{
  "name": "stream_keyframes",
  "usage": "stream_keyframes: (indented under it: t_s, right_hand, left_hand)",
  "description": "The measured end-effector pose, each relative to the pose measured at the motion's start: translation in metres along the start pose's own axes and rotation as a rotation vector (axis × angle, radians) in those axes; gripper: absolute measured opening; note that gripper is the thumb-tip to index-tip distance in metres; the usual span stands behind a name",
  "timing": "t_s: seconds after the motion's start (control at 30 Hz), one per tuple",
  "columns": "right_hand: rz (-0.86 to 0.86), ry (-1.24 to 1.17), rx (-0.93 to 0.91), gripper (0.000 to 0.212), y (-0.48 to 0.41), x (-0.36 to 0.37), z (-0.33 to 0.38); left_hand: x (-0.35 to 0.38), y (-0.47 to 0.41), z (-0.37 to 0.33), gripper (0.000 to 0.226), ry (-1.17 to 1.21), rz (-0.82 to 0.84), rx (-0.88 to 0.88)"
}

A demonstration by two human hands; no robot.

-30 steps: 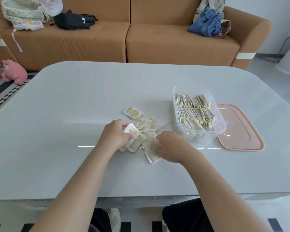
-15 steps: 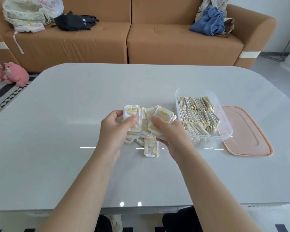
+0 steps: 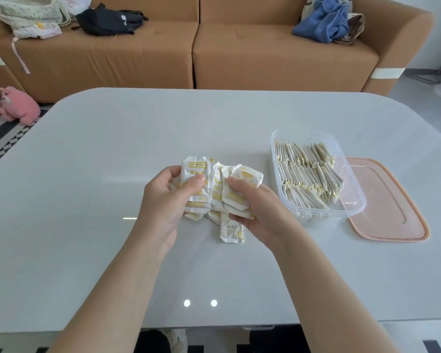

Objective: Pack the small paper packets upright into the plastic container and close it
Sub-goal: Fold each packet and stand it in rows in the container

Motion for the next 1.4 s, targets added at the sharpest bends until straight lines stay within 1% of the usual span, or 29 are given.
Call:
stream_keyframes:
  t_s: [0.07,0.23,0.37,0.53,0.63,0.83,1.03,1.13,1.3,1.4]
  right_hand:
    - [-0.011,-0.068,-0.025,0.011,0.001,0.0,0.002]
    - [-0.152,-0.239,-0.038,0.008,0.001,-0.008,0.005]
    - [-0.18,-0.311,0.001,0.01,0.003,-0.006,0.003]
    - [-0.234,-0.4,-0.002,0.008,0.003,-0.006,0.003]
    - [-0.205,-0.41,-0.011,0.009,0.004,-0.002,0.004]
    - [-0.108,-0.356,-0.033,0.017,0.003,0.004,0.001]
    - [-0.194,-0.448,-0.011,0.018,0.002,0.002,0.0]
    - [-0.144,-0.375,-0.021,0.026,0.002,0.003,-0.002]
    - [-0.009,-0.124,-0.076,0.02,0.003,0.01,-0.004]
    - [0.048,-0.103,-0.1,0.025,0.003,0.014,-0.004]
  left_hand:
    - [-0.001,-0.001,0.0,0.011,0.018,-0.016,-0.002]
    - [-0.005,0.002,-0.001,0.01,0.123,-0.032,-0.005]
    - [-0.008,0.002,-0.001,0.008,0.197,-0.037,-0.032]
    - [-0.012,0.001,0.0,0.005,0.246,-0.057,-0.046]
    - [-0.01,0.0,0.0,0.007,0.277,-0.039,-0.061]
    - [-0.005,0.002,0.002,0.006,0.296,-0.001,-0.08]
    - [-0.006,0.004,0.0,0.009,0.356,0.014,-0.097]
    - [-0.007,0.005,0.001,0.011,0.368,0.002,-0.116]
    - [-0.01,0.001,0.007,0.006,0.319,-0.037,-0.162]
    - [-0.009,0.001,0.01,0.007,0.331,-0.023,-0.192]
Point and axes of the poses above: each hand's wrist, its own y-axis away from the middle knuckle, its own x-axis out of the palm, z = x × y, the point moved 5 cm from there along -y, towards the middle knuckle, and after that the axes turned 14 degrees about -x, right-handed, at the moved point
